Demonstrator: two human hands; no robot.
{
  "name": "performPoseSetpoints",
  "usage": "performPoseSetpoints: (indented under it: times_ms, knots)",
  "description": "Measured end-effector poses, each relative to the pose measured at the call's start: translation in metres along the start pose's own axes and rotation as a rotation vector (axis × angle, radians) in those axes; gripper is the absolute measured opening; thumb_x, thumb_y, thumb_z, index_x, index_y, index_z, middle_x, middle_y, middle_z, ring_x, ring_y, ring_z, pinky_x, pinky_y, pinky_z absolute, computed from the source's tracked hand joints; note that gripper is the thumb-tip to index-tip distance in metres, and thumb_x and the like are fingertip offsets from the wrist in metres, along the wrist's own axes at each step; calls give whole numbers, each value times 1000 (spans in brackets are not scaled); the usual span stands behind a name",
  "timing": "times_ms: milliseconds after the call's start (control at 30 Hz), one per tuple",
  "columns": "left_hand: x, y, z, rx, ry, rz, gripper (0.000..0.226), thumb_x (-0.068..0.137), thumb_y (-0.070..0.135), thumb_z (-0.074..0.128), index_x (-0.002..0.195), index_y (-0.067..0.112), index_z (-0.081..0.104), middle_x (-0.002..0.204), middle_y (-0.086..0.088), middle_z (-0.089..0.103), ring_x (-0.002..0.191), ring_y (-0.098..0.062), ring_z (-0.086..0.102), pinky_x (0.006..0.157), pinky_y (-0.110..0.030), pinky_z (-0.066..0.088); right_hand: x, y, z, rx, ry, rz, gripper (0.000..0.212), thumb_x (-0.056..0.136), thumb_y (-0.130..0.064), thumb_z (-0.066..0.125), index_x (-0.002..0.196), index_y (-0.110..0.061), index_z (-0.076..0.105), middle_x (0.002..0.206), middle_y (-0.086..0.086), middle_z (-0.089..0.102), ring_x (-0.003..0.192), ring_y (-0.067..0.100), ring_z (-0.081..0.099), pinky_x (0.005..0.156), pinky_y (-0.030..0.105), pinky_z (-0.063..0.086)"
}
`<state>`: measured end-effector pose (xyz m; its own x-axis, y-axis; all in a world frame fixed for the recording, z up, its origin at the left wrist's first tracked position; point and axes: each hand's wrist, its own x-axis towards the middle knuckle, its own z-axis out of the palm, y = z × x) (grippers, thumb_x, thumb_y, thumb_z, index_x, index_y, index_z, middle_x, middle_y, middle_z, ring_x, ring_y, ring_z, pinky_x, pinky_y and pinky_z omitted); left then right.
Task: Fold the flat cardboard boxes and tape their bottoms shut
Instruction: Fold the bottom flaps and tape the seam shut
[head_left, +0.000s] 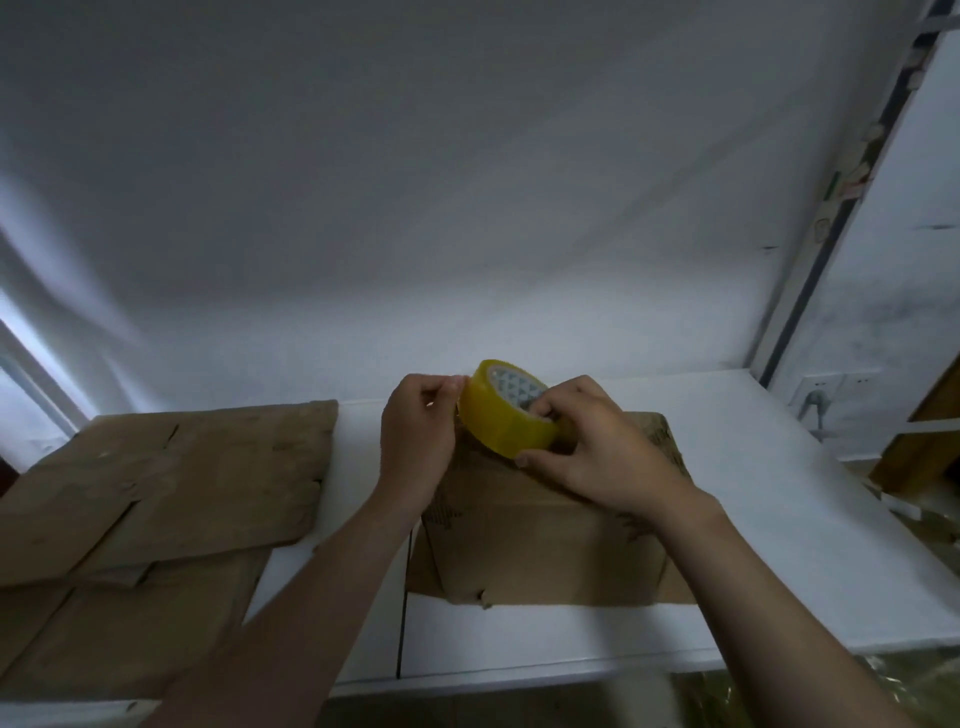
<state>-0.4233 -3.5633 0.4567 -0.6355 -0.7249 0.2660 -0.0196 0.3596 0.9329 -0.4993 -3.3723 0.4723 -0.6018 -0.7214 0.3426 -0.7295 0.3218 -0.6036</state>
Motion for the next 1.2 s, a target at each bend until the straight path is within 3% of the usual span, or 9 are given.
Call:
performPoseSetpoints:
  times_ms: [133, 267, 433, 567, 667, 800, 900, 1000, 1200]
  knots:
    - [-9, -11, 4, -224, 11, -269, 15, 102, 28, 56, 105, 17, 67, 107, -6, 70, 98, -23, 70, 83, -44, 62, 15, -8, -7, 89, -29, -50, 26, 89, -35, 74, 114, -35, 65, 111, -4, 53, 104, -2, 51, 87, 11, 40]
    - [-11, -4, 3, -120, -36, -205, 18, 102, 25, 54, 101, 19, 71, 101, -3, 73, 91, -17, 71, 83, -43, 61, 29, -29, -16, 121, -71, -50, 27, 97, -34, 65, 123, -39, 59, 106, -1, 56, 95, 4, 54, 79, 14, 42]
    - [-11, 8, 0, -36, -189, -220, 27, 100, 21, 51, 83, 13, 70, 84, -3, 73, 81, -18, 73, 85, -43, 60, 39, -40, -31, 196, -13, 75, 16, 106, -40, 42, 121, -40, 49, 78, 6, 56, 65, 10, 52, 67, 31, 43]
    - [-14, 11, 1, 85, -257, -167, 32, 98, 18, 45, 86, -1, 67, 85, -17, 70, 85, -32, 68, 83, -49, 54, 27, -24, -30, 273, -105, 128, 31, 97, -55, 53, 125, -44, 45, 111, 1, 61, 97, 15, 63, 86, 35, 52]
    - [-14, 9, 0, 101, -237, -150, 31, 98, 17, 44, 86, -5, 64, 89, -22, 67, 90, -37, 64, 83, -52, 52, 14, -3, -20, 234, -57, 26, 50, 89, -30, 76, 126, -39, 44, 112, -11, 53, 95, 13, 58, 72, 25, 54]
    - [-17, 11, 3, 64, -212, -156, 27, 98, 15, 48, 76, 8, 61, 82, -11, 66, 89, -31, 64, 77, -42, 51, 11, 18, -11, 158, 101, -98, 54, 87, 1, 65, 122, -36, 51, 120, -24, 52, 102, 2, 53, 74, 19, 43]
    - [-14, 6, -1, -2, -169, -192, 25, 92, 11, 49, 72, 5, 62, 78, -13, 67, 85, -32, 66, 81, -50, 53, 12, 20, -17, 3, 56, -168, 56, 87, -1, 62, 128, -39, 52, 121, -10, 51, 110, 8, 51, 79, 32, 50]
    - [-12, 3, -6, -57, -188, -197, 29, 85, 12, 52, 58, 17, 58, 65, -1, 64, 85, -33, 67, 85, -53, 54, 18, 19, -34, -216, -18, -187, 58, 90, -7, 61, 130, -47, 48, 120, -12, 47, 112, 14, 48, 76, 42, 53]
    - [-15, 4, -3, -42, -177, -116, 29, 91, 11, 48, 63, 12, 53, 70, -10, 57, 74, -28, 57, 71, -46, 48, 4, 34, -18, 105, 50, -86, 75, 89, 7, 57, 138, -48, 49, 115, -10, 53, 106, 12, 55, 87, 45, 50]
